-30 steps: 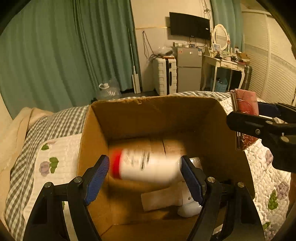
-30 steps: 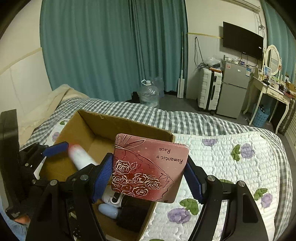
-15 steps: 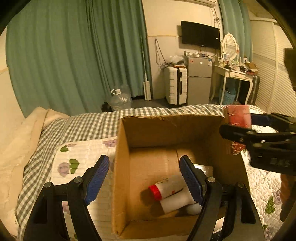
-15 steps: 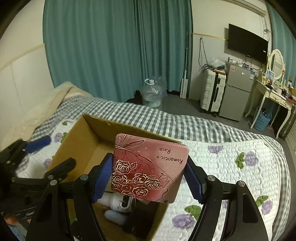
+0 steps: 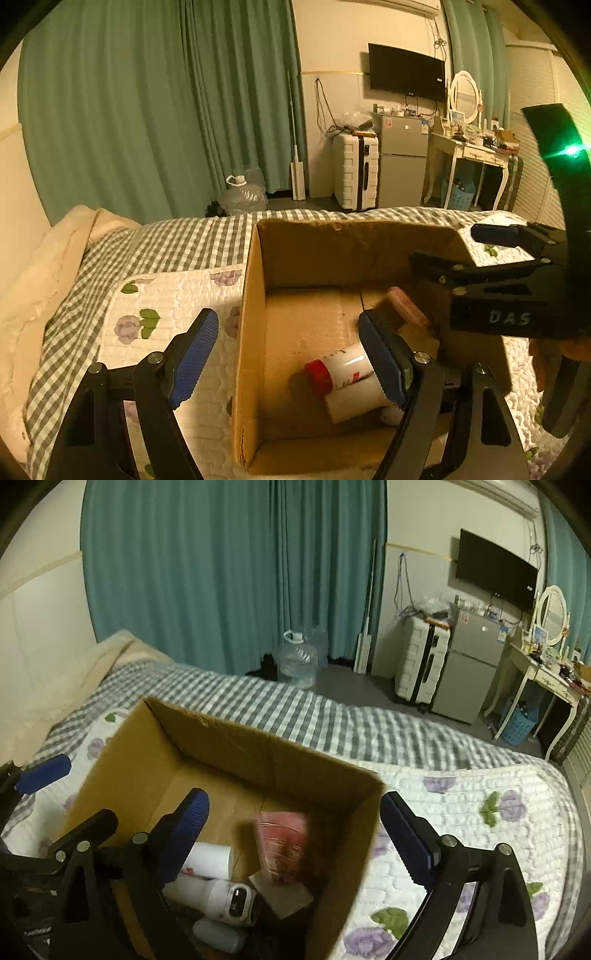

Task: Organize rigid objects
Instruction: 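Release the tube into the box with the left gripper while the right gripper drops the card case in, then lower the right gripper onto the black remote and grasp it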

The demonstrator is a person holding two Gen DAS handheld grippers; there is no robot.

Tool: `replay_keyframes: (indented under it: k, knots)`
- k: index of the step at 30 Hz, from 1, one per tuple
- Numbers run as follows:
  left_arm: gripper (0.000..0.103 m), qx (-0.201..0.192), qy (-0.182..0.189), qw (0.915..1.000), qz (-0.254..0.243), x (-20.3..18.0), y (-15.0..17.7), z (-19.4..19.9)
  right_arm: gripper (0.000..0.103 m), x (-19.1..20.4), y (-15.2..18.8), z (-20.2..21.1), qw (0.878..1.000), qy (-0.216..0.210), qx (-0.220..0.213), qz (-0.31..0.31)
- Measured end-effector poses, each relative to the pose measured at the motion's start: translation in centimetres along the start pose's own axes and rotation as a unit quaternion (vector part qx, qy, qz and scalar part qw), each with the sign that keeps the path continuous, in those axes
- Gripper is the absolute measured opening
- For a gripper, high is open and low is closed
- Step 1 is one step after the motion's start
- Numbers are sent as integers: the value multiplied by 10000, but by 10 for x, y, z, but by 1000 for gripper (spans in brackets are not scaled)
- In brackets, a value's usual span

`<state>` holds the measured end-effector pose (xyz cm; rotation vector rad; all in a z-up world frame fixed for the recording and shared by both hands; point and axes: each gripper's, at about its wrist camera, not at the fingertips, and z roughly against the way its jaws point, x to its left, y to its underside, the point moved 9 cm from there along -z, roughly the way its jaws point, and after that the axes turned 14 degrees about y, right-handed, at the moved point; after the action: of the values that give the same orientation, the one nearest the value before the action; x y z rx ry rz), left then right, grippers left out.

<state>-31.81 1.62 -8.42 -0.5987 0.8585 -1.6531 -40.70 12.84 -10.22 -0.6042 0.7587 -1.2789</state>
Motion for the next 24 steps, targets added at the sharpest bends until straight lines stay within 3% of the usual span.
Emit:
replay_keyframes:
  k: [8,17,24]
  knots:
    - [81,-172,-124,9998,0,-7,0,66,94,-25,8,97,9994,-115,-333,-26]
    - [81,-315,-89,9995,27,-26,8,141,94,-14,33,199,9974,-157,-630,326]
    - [81,-254,-272,9990,230,-21,48,175,94,23,76,220,9943,-283,-523,886]
